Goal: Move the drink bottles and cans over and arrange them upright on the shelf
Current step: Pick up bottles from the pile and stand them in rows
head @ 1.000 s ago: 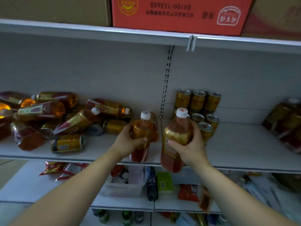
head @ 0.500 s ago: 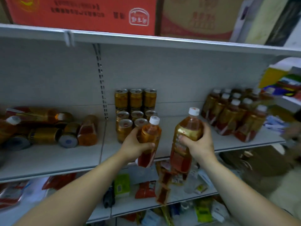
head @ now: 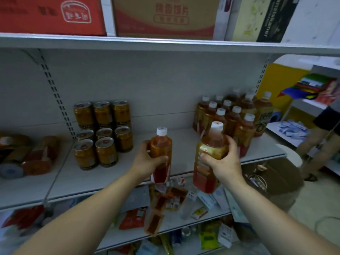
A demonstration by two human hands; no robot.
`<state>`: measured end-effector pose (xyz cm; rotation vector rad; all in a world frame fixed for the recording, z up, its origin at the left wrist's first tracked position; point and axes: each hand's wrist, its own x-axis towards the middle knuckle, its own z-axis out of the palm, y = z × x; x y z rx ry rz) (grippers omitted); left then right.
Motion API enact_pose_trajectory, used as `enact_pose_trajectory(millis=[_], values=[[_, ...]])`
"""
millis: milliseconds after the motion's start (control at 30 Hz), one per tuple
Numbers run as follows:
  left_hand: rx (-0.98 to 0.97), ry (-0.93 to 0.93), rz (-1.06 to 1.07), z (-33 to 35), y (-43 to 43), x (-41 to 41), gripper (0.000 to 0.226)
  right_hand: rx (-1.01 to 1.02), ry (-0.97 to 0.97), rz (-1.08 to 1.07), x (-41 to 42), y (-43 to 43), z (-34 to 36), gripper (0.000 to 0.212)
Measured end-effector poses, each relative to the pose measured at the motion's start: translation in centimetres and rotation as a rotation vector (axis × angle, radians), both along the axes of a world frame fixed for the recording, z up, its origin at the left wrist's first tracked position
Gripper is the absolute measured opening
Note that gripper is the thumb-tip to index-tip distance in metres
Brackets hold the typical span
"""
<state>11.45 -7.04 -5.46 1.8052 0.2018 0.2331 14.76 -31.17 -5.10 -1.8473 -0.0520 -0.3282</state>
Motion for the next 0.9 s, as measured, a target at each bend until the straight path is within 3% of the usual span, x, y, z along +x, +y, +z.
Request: enact_pose_trajectory(millis=[133, 267, 600, 733, 900], values=[[-0.006, -0.023, -0.039, -0.4, -1.6, 2.3, 0.068, 0.008, 0.017, -0.06, 1.1, -1.8, -0.1, 0.092], [-0.034, -0.032, -0.154, -0.6, -3.5, 5.1, 0.056, -0.003, 0.022, -0.14, 2.1, -3.8, 0.2, 0.089], [-0.015, -0.068, -0.256, -0.5, -12.0, 9.6, 0.06, -0.003, -0.005, -0.275, 5.7, -11.9, 1.1, 0.096], [-0.028, -0.104, -0.187, -1.0, -16.2, 11.1, 0.056, 0.008, 0.017, -0.255, 8.5, -16.0, 1.1, 0.104], [-0.01, -0.097, -0.015, -1.4, -20.4, 12.3, 0.066, -0.007, 0.031, -0.15, 12.9, -20.7, 0.7, 0.107]])
